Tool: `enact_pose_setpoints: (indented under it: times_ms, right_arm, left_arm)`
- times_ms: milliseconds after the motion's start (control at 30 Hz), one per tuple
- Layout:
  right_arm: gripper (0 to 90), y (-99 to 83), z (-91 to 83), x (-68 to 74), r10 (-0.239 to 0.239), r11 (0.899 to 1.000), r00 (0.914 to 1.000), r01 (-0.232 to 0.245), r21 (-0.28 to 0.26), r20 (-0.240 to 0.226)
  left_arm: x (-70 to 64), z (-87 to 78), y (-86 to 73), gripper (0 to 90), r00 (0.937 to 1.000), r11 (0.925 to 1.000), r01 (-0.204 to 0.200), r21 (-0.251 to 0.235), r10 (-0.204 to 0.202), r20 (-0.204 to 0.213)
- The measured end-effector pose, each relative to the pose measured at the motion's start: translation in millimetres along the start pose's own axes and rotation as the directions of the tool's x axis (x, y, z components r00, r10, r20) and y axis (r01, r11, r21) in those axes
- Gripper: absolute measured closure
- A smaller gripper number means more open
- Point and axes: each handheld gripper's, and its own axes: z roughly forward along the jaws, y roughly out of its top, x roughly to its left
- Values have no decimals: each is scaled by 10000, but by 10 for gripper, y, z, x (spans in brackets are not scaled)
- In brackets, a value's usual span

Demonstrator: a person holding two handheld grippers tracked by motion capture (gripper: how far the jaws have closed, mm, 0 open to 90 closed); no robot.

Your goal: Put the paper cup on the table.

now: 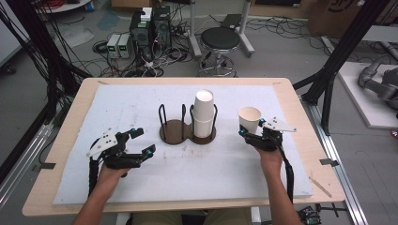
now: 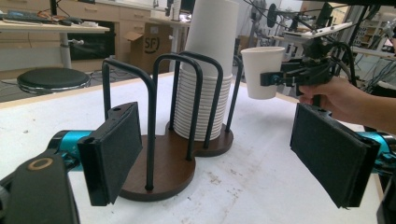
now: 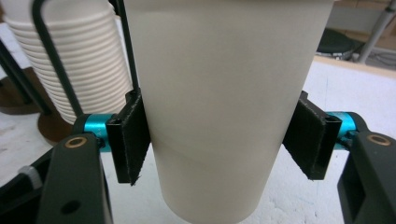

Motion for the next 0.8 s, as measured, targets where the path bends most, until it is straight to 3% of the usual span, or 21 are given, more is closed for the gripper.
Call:
enact_pose_setpoints:
  times_ms: [167,400,533,667,800]
  right_arm:
    - [309,-52,85,-33,207,9980,9995,-221,592,240]
    - [309,-147,164,-69,246,9875,9984,-321,1545,503]
    - [310,-185,146,-98,563,9877,9975,-619,1436,428]
    - [309,-179,111,-106,210,9852,9992,-262,1696,327]
    - [309,-189,73,-108,147,9827,9996,-191,1843,255]
  left_arm:
    - [0,-5,-1,165,10000,10000,-7,7,7,-26]
    - [0,-9,-7,167,10000,10000,-14,89,15,-54]
    - [1,-12,-10,169,10000,9999,6,114,-5,-80]
    - [-3,-12,-11,170,10000,9999,0,153,1,-65]
    - [-3,-12,-13,171,10000,9998,-5,220,6,-73]
